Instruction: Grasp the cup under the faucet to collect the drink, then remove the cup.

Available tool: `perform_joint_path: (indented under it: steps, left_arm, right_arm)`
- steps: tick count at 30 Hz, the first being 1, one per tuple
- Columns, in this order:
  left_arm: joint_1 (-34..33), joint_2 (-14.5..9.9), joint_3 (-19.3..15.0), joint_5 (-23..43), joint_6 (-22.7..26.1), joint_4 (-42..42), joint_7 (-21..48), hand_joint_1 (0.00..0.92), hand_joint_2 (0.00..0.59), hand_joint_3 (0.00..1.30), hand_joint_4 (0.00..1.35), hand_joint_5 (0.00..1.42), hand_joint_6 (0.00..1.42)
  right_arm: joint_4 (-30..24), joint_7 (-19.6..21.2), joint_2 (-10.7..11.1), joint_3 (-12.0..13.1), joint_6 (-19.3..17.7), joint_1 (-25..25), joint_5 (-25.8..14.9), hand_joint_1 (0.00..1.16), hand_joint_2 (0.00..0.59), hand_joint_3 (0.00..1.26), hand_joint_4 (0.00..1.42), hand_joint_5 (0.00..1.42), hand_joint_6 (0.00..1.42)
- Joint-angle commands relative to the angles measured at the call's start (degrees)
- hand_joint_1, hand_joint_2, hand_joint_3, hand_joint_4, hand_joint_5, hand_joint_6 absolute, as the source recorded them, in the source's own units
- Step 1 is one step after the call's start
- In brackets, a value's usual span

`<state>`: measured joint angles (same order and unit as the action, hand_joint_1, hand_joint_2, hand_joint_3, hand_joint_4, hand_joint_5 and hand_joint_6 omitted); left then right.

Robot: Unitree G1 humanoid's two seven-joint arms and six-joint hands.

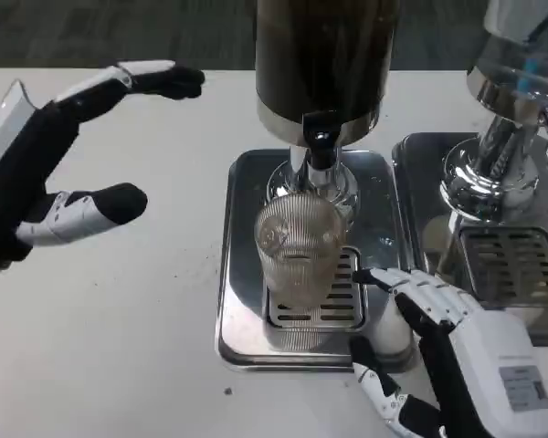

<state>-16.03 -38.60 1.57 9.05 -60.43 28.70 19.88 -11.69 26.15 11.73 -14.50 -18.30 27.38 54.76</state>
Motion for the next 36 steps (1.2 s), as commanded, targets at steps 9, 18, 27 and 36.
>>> perform_joint_path:
  steps: [9, 18, 27, 36]
  left_arm:
    - [-6.1, 1.8, 0.2, 10.9, 1.1, 3.4, 21.2, 0.0, 0.069, 0.33, 0.32, 0.32, 0.28]
    - [-7.3, 6.7, -1.1, 12.9, 3.9, 4.3, 26.6, 0.0, 0.077, 0.22, 0.16, 0.23, 0.21]
    - [-7.6, 10.7, -2.5, 17.7, 12.7, 2.3, 32.6, 0.0, 0.059, 0.21, 0.15, 0.22, 0.18]
    - [-10.2, 13.9, -3.9, 16.2, 16.2, 4.7, 35.7, 0.0, 0.063, 0.23, 0.18, 0.25, 0.2]
  right_arm:
    - [1.3, 1.1, 1.6, -2.8, 4.8, -0.3, 3.5, 0.54, 0.45, 0.23, 0.16, 0.13, 0.18]
    - [2.2, 2.4, 1.5, -4.1, 5.0, -0.7, 2.5, 0.53, 0.449, 0.23, 0.16, 0.13, 0.18]
    - [3.1, 3.0, 1.5, -4.8, 5.1, -0.9, 1.2, 0.53, 0.448, 0.23, 0.15, 0.13, 0.18]
    - [3.7, 3.7, 1.2, -5.8, 5.3, -1.2, 0.9, 0.52, 0.458, 0.23, 0.16, 0.14, 0.18]
